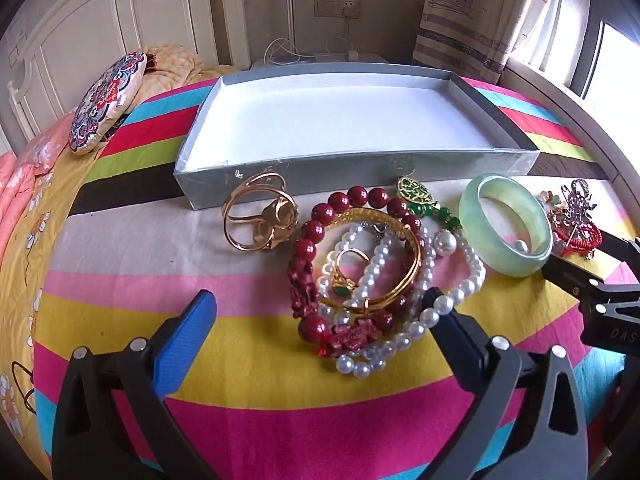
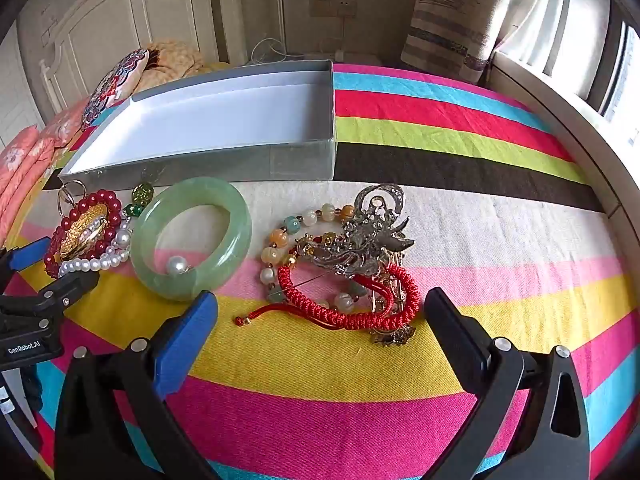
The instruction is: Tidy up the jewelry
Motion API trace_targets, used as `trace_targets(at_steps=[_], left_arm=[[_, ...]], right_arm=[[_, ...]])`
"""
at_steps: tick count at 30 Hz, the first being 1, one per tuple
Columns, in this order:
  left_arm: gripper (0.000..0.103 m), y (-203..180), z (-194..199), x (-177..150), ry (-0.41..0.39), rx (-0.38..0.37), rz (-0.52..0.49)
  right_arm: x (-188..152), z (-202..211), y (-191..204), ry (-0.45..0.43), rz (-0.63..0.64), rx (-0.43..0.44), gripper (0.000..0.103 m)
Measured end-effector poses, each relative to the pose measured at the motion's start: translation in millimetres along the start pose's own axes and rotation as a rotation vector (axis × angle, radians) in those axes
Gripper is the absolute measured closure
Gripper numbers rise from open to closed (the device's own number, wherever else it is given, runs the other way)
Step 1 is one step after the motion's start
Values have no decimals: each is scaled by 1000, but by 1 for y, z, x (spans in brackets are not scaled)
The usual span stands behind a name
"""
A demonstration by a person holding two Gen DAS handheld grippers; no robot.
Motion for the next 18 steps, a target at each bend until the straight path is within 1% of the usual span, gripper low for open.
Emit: trace_targets(at_steps=[12,15,18], left_arm=[[2,0,1,-1,7,6,6],[2,-4,3,-2,24,10,4],[2,-4,12,-12,23,-4,-7]], right_arm=[[0,2,0,5,7,6,4],[-9,8,4,32,33,25,4],[-24,21,7,23,25,33,4]])
Point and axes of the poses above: each gripper's, at about its wrist camera, not at the fingertips, and z roughly against the way its jaws point, y to its left, x to its top, the point moved 7 cm from there along -z, roughly the way its jaws point, and after that the axes turned 8 degrees about x, right-handed, at the moved point
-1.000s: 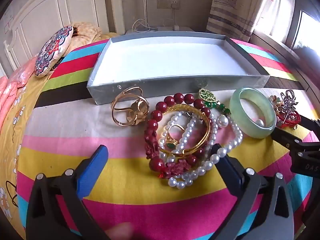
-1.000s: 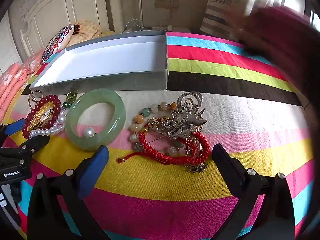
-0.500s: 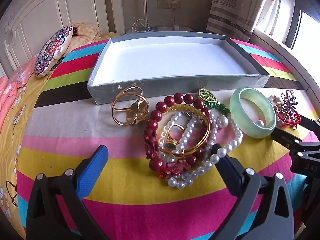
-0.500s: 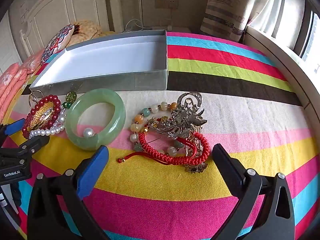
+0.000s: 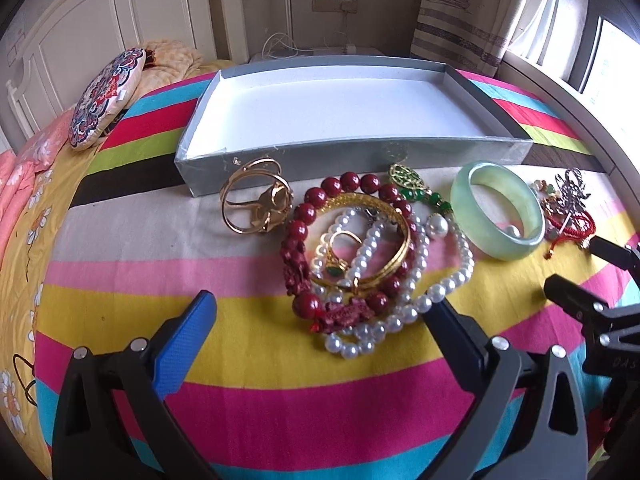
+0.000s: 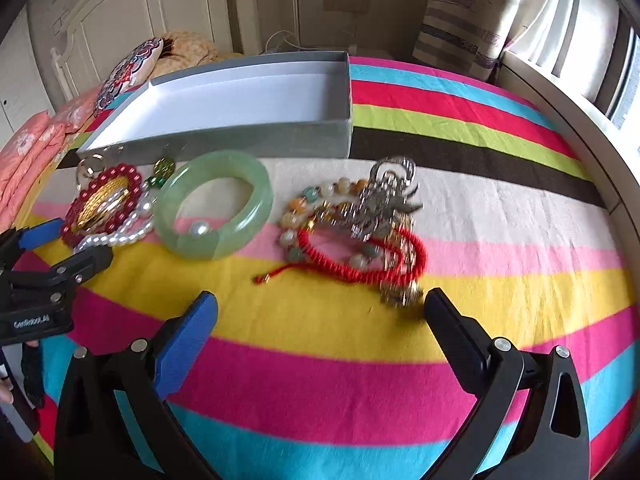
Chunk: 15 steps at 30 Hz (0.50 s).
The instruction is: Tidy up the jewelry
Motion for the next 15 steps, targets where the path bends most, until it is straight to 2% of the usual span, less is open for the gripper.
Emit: trace_targets(at_steps=[2,3,4,6,10,12,15], left_arm=[[2,4,11,-3,-53,36,17],[2,5,16,-1,-88,44,24],[2,6,29,0,-151,41,39],[2,9,45,-3,-218,29,74],[2,11,71,-8,-291,-22,156],[2,10,82,-10,-329,-6,167],[2,11,100,-14,-400,43,176]], right_arm=[[-9,11,6,-37,1,11,4],[-8,19,11,-83,18,12,4],[-9,28,14,-126,30,6,4],[-8,42,17,-198,40,3,4],[-9,70,15,-325,-9,56,4],[-12,82,15,-372,-45,96,4],[-16,97,17,-435,-52,94,4]])
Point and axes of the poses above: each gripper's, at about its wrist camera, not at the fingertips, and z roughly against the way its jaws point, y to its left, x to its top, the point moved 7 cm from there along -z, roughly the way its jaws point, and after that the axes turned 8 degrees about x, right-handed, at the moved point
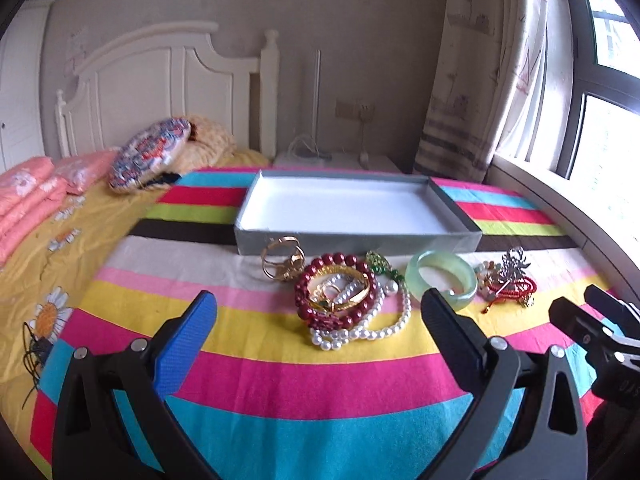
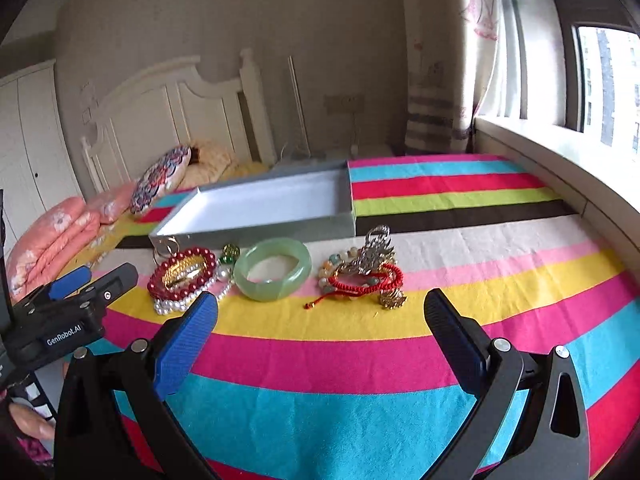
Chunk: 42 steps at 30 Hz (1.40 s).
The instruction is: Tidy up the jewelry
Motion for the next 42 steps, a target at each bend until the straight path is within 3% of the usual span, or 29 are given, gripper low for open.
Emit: trace_targets(at_steps=[5,12,42], left_arm=[[2,-1,16,0,-72,25,-23],[2,-2,33,5,-124,30,-26],[2,7,45,5,-161,33,29]], right_arm=[[6,15,2,-74,5,-3,4],[5,18,10,-94,38,-1,4],[1,20,20,-117,52,15,4]])
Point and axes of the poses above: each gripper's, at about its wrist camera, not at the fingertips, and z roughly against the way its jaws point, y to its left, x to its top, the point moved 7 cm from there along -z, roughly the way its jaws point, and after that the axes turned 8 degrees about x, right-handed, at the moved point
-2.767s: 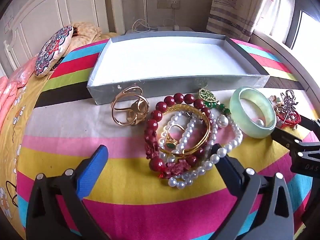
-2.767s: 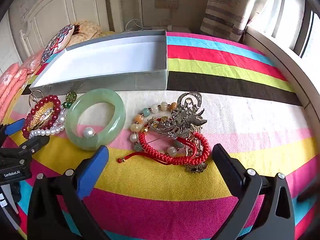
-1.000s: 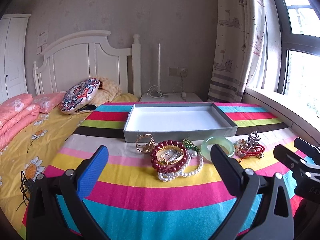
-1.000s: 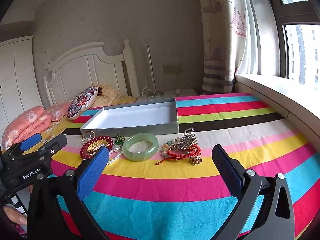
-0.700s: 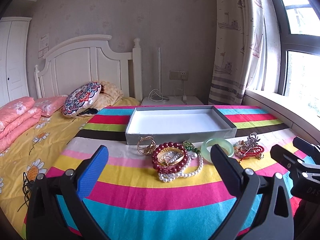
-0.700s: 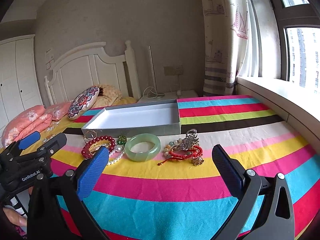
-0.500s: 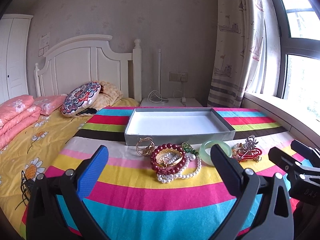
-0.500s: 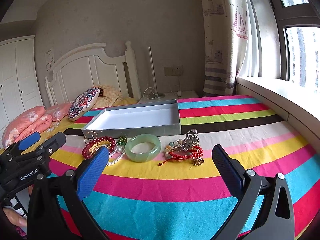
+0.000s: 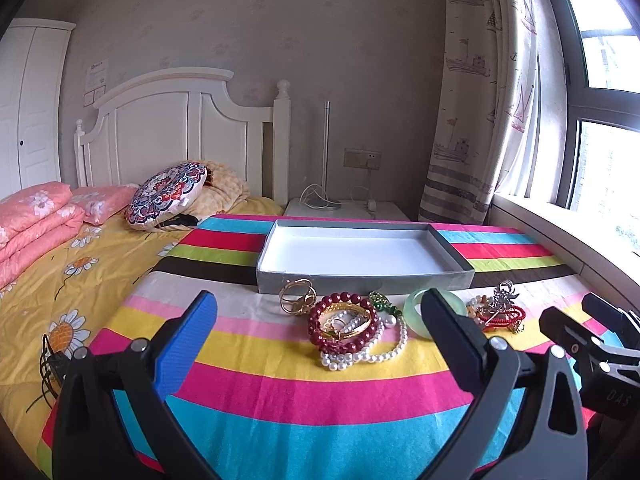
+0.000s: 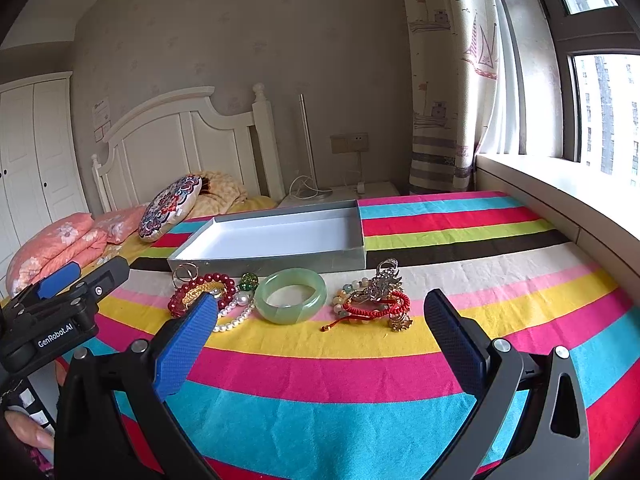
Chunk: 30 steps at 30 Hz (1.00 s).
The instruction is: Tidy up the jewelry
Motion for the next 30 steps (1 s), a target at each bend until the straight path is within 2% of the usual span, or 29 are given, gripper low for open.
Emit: trace_targets(at_steps=[14,19,22,26,30], left_arm=[[2,1,0,0,0,2,1],[2,3,-1,-2,12,4,-4],[2,6,-5,-5,38,8,-13],[2,19,-13,-10,94,53,-41],[2,40,-29,-24,205,68,-57]], right_arm=[[1,-1,3,2,1,3,4],[-1,-8,7,40,18,4,4],[-2,-24,15,123,57,20,4],[-3,-60,28,257,171,27,4],[-13,-110,31,439,258,-12,4]])
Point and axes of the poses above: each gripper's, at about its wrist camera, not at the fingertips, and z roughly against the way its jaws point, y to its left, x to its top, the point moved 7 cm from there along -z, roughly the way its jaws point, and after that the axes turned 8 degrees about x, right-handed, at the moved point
